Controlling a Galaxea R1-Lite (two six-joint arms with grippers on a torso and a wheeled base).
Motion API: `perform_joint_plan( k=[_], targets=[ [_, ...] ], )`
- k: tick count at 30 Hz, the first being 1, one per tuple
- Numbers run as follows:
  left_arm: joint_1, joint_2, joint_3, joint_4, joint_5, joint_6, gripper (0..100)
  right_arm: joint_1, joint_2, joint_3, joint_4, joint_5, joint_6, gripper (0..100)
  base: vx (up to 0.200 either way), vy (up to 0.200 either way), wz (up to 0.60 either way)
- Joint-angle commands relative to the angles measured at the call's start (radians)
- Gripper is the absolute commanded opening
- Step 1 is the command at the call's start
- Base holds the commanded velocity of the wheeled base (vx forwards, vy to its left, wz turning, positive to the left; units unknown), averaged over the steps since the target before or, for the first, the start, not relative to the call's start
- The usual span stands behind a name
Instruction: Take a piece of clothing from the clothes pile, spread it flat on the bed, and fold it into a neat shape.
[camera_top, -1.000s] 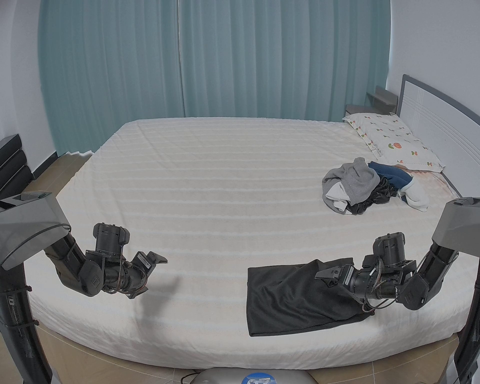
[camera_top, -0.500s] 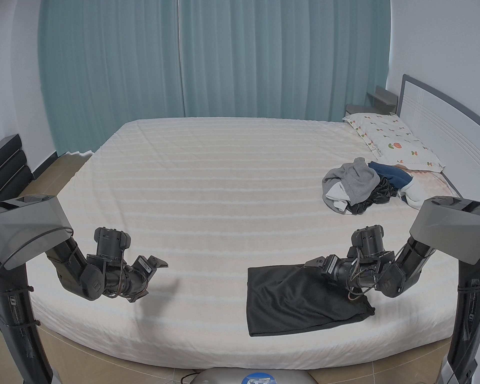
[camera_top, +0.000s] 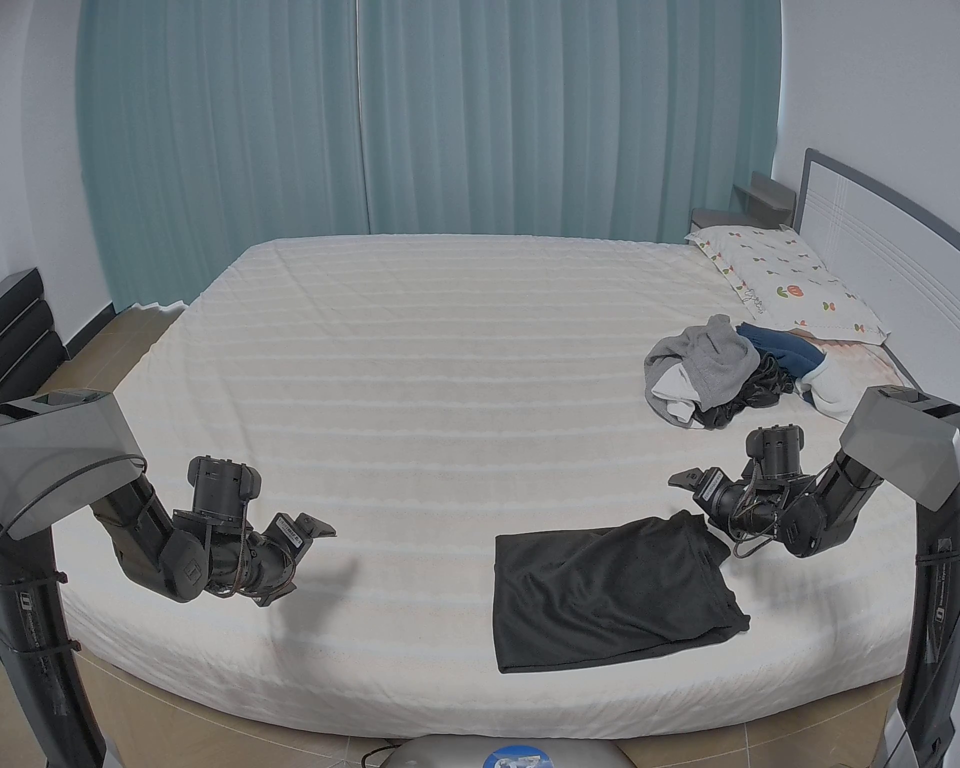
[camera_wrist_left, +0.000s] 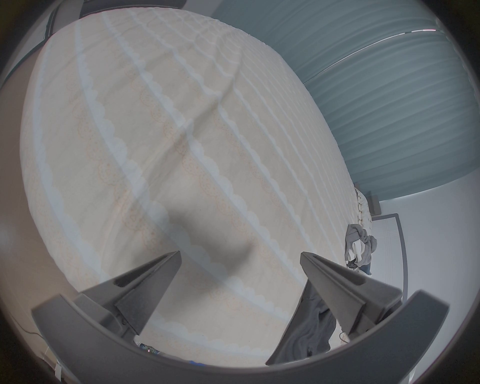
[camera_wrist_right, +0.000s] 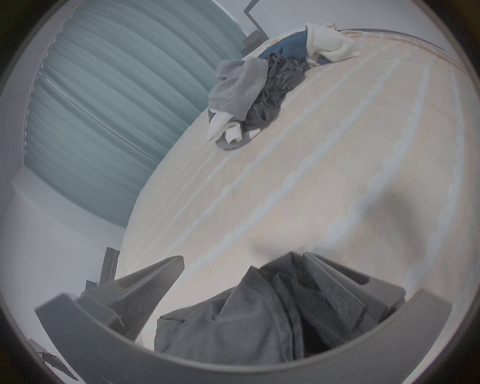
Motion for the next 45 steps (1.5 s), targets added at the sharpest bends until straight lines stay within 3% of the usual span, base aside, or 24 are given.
perform_joint_plan(
  k=[1, 8, 22, 23, 45],
  targets=[
    [0.000, 0.001, 0.000, 0.000, 0.000, 0.000, 100, -0.043, 0.002, 0.016, -0.036, 0.029, -0.015, 100, 0.000, 0.000, 0.00],
    [0.000, 0.001, 0.000, 0.000, 0.000, 0.001, 100, -0.055, 0.009, 0.074, -0.126, 0.165, -0.083, 100, 0.000, 0.000, 0.00],
    [-0.006, 0.005, 0.003, 0.000, 0.015, 0.000, 100, -0.018, 0.077, 0.057, -0.191, 0.177, -0.178, 100, 0.000, 0.000, 0.00],
    [-0.008, 0.005, 0.003, 0.000, 0.020, 0.000, 100, -0.018, 0.077, 0.059, -0.191, 0.177, -0.184, 0, 0.000, 0.000, 0.00],
    [-0.011, 0.008, 0.003, 0.000, 0.029, 0.001, 100, -0.093, 0.069, 0.054, -0.191, 0.177, -0.181, 0, 0.000, 0.000, 0.00]
  ],
)
